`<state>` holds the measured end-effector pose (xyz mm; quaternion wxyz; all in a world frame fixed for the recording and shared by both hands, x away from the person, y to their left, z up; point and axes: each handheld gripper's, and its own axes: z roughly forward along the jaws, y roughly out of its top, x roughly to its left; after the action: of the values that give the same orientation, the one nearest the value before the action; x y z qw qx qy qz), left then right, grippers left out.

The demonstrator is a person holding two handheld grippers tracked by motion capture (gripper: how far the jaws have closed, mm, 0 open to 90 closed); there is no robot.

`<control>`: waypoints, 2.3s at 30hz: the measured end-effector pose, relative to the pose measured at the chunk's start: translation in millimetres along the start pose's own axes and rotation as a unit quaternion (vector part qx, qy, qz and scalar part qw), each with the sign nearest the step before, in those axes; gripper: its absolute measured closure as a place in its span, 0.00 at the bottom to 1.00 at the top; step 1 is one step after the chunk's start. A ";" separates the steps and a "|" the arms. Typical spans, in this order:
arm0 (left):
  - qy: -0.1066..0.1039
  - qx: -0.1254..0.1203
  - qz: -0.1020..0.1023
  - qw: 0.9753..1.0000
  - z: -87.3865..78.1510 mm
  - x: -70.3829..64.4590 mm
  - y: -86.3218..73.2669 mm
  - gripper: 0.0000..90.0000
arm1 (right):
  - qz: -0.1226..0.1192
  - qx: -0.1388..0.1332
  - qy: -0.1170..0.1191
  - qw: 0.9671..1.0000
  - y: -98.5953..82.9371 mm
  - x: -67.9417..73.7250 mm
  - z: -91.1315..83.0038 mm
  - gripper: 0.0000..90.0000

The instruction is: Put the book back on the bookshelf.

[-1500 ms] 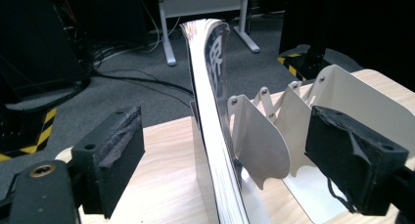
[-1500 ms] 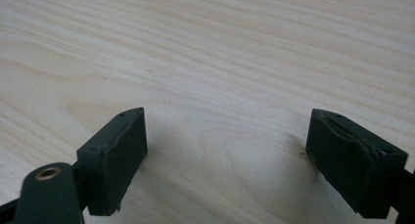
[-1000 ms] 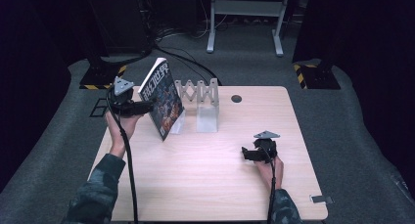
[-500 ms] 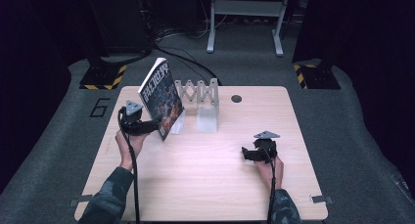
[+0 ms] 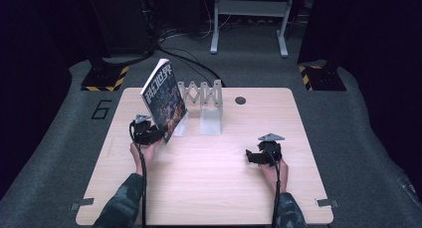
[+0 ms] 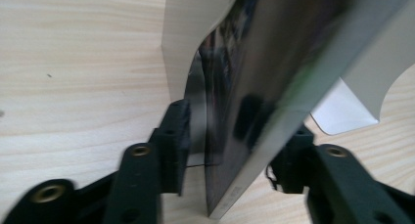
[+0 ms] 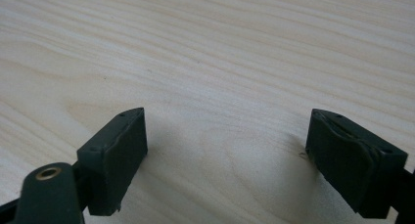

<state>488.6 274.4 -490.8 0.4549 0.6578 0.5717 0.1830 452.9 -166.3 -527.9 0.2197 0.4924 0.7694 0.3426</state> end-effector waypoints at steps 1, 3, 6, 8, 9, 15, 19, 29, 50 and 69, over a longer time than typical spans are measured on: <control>-0.001 -0.003 -0.004 1.000 1.1 -0.3 -1.3 0.69 | 0.000 0.000 0.002 1.000 0.0 0.0 -0.1 0.17; 0.013 -0.005 -0.003 1.000 2.7 -2.8 -5.0 0.75 | 0.000 0.000 0.002 1.000 0.0 0.0 -0.1 0.17; 0.015 -0.001 -0.004 1.000 3.9 -6.3 -11.2 0.81 | 0.000 0.000 0.002 1.000 0.0 -0.1 -0.1 0.17; 0.012 -0.004 -0.011 1.000 5.3 -7.7 -13.3 0.84 | 0.000 -0.001 0.001 1.000 -0.1 0.0 0.1 0.17; 0.009 -0.006 -0.014 1.000 6.0 -7.9 -13.3 0.85 | 0.000 -0.001 0.000 1.000 0.0 0.0 0.1 0.17; -0.002 -0.006 -0.023 1.000 6.9 -11.9 -13.9 0.86 | 0.000 0.000 0.001 1.000 0.0 0.0 -0.1 0.17; -0.010 -0.004 -0.023 1.000 7.2 -15.9 -16.9 0.86 | 0.000 0.000 0.001 1.000 0.0 0.0 -0.1 0.17; -0.033 -0.010 -0.025 0.999 7.6 -25.7 -23.3 0.83 | 0.000 0.001 0.001 1.000 0.1 0.0 -0.1 0.17; -0.060 -0.007 -0.022 0.998 13.9 -42.6 -30.8 0.77 | 0.000 0.002 0.001 1.000 0.2 0.1 -0.2 0.17; -0.024 -0.005 0.076 0.997 -24.2 -51.5 -46.1 0.17 | 0.000 0.003 0.001 1.000 0.2 0.0 -0.2 0.17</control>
<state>428.7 233.4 -501.1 0.4567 0.7009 0.5085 0.2043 452.9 -166.3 -527.5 0.2176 0.4925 0.7708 0.3405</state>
